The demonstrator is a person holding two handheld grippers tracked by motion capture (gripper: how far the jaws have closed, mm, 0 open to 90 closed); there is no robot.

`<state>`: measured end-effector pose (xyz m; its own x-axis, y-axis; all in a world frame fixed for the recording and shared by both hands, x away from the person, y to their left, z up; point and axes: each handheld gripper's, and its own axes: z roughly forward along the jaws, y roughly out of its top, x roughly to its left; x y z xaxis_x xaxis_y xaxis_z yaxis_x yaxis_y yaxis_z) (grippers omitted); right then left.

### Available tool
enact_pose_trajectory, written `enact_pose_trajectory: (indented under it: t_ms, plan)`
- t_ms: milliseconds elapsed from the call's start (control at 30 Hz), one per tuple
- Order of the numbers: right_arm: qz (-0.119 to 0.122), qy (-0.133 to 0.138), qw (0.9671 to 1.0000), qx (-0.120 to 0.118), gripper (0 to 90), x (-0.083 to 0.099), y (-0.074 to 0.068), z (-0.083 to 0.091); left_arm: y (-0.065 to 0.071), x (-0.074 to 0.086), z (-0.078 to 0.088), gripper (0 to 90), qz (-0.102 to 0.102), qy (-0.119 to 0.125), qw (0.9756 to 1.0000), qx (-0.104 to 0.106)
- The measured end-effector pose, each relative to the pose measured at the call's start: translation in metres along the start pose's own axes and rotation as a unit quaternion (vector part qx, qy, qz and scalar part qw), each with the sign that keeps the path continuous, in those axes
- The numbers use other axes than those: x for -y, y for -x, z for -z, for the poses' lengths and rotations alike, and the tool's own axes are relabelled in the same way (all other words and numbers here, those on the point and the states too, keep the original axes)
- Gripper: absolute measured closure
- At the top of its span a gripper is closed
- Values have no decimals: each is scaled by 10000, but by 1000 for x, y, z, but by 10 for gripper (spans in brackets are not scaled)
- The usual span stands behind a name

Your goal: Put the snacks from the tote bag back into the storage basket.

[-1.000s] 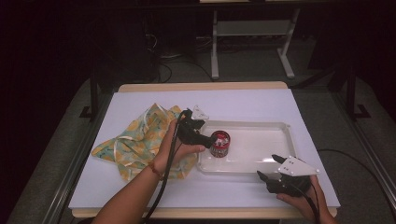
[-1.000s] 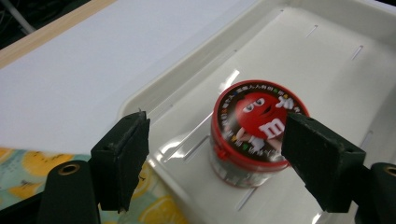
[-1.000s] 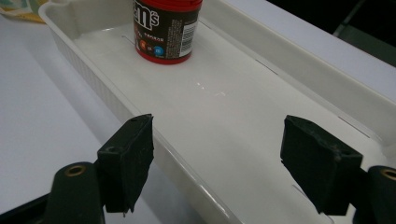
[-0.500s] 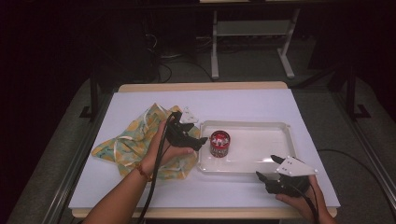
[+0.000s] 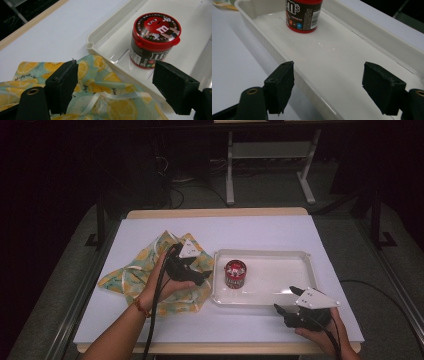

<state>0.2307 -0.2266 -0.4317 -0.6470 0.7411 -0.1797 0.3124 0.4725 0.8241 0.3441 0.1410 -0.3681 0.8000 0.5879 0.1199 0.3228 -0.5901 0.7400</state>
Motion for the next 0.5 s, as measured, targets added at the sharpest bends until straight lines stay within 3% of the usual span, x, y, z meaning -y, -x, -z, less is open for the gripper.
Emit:
enact_pose_trajectory:
  t_ms: [500]
  plan:
    - [5,-26,10000,2,250,0,0,0,-9,20,12,183,-128,61,9999,1]
